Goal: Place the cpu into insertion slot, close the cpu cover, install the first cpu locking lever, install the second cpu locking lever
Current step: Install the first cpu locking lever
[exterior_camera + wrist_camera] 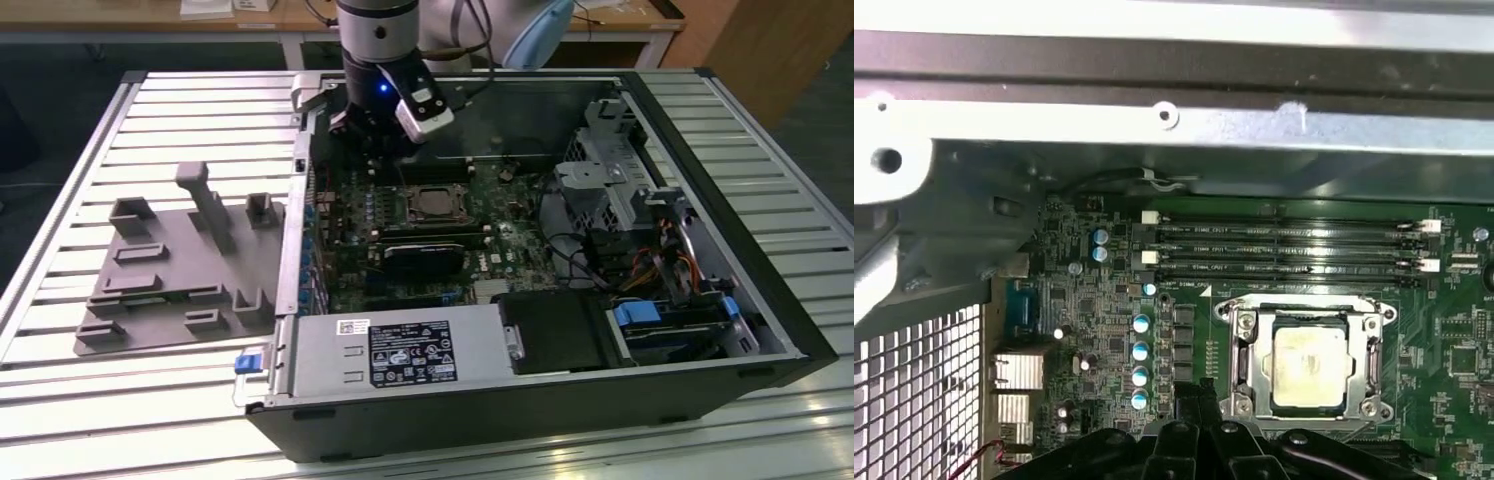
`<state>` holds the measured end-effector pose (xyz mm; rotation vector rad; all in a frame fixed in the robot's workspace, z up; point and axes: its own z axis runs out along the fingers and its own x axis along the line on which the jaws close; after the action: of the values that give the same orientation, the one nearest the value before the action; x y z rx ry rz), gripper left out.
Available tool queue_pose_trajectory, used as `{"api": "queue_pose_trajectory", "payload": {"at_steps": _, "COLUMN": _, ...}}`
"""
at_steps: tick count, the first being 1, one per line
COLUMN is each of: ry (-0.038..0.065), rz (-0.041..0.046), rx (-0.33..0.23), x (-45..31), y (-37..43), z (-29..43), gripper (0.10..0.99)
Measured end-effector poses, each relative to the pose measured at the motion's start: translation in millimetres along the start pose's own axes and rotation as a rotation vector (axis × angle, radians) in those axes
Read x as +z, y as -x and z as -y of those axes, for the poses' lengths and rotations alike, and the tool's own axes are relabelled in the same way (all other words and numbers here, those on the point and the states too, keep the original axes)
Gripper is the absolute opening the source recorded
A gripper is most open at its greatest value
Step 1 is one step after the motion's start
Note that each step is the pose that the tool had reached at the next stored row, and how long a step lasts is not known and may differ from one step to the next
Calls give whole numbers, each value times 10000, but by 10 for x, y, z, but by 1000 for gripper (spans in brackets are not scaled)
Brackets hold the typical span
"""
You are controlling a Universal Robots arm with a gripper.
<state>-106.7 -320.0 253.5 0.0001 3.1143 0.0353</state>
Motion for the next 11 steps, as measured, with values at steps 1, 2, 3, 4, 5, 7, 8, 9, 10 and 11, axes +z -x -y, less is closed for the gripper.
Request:
{"api": "queue_pose_trajectory", "payload": {"at_steps": 1, "ry": 149, "rz": -2, "rx": 5, "x": -1, "y": 0, "z": 0, "gripper": 102}}
{"api": "queue_pose_trajectory", "payload": {"at_steps": 2, "ry": 301, "rz": 0, "rx": 9, "x": -1, "y": 0, "z": 0, "gripper": 102}}
{"api": "queue_pose_trajectory", "payload": {"at_steps": 3, "ry": 448, "rz": 0, "rx": 12, "x": -1, "y": 0, "z": 0, "gripper": 102}}
{"api": "queue_pose_trajectory", "payload": {"at_steps": 4, "ry": 558, "rz": 0, "rx": 15, "x": -1, "y": 0, "z": 0, "gripper": 102}}
{"api": "queue_pose_trajectory", "payload": {"at_steps": 5, "ry": 650, "rz": 0, "rx": 18, "x": -1, "y": -1, "z": 0, "gripper": 102}}
{"api": "queue_pose_trajectory", "payload": {"at_steps": 7, "ry": 929, "rz": 1, "rx": 25, "x": -1, "y": -4, "z": 0, "gripper": 102}}
{"api": "queue_pose_trajectory", "payload": {"at_steps": 8, "ry": 1042, "rz": 1, "rx": 28, "x": -1, "y": -6, "z": 0, "gripper": 102}}
{"api": "queue_pose_trajectory", "payload": {"at_steps": 9, "ry": 1137, "rz": 0, "rx": 31, "x": -1, "y": -8, "z": 0, "gripper": 102}}
{"api": "queue_pose_trajectory", "payload": {"at_steps": 10, "ry": 1220, "rz": 1, "rx": 33, "x": -1, "y": -9, "z": 0, "gripper": 102}}
{"api": "queue_pose_trajectory", "payload": {"at_steps": 11, "ry": 1319, "rz": 1, "rx": 36, "x": -2, "y": -12, "z": 0, "gripper": 102}}
